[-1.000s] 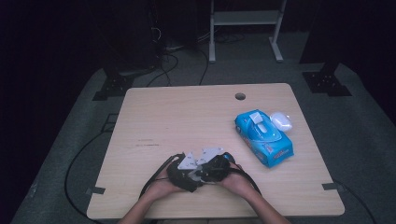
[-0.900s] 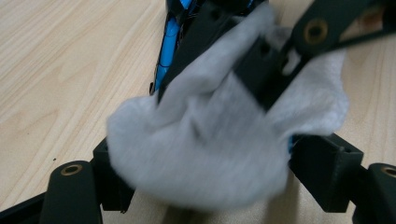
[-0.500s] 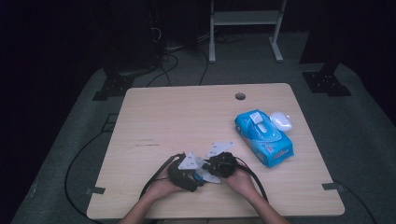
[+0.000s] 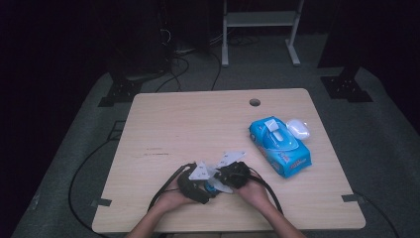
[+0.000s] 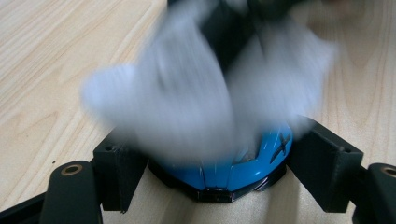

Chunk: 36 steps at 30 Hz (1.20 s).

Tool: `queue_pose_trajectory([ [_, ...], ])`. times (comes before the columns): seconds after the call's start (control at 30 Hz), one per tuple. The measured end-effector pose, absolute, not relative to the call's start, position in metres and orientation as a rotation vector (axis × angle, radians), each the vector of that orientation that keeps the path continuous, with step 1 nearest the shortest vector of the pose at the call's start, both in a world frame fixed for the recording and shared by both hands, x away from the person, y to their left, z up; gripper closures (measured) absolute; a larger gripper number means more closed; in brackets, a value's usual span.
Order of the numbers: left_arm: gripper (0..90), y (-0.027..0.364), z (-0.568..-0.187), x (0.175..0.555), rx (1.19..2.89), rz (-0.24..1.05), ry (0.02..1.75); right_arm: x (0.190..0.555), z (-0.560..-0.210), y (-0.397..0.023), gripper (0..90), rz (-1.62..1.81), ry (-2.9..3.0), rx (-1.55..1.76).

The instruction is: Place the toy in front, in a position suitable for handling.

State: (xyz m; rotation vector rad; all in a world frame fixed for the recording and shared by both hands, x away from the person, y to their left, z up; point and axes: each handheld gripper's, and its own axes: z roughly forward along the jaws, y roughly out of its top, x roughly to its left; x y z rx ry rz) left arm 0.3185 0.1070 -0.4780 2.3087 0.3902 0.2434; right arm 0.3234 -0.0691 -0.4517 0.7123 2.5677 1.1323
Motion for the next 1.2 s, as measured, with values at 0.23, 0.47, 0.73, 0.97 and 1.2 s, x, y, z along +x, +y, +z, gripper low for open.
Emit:
queue_pose_trajectory([
  [0.23, 24.2, 0.106, -0.478, 0.318, 2.301, 0.239, 0.397, 0.317, -0.457, -0.050, 84.0, 1.191, 2.686, 0.634],
  [0.47, 24.2, 0.106, -0.478, 0.319, 2.305, 0.247, 0.385, 0.322, -0.451, -0.081, 84.1, 1.200, 2.605, 0.713],
  [0.73, 24.2, 0.107, -0.478, 0.319, 2.307, 0.249, 0.384, 0.307, -0.452, -0.095, 84.1, 1.231, 2.616, 0.688],
  [0.97, 24.2, 0.108, -0.478, 0.318, 2.312, 0.254, 0.384, 0.302, -0.456, -0.092, 84.1, 1.261, 2.613, 0.690],
  [1.2, 24.2, 0.107, -0.478, 0.319, 2.308, 0.255, 0.377, 0.307, -0.449, -0.109, 84.1, 1.231, 2.580, 0.704],
])
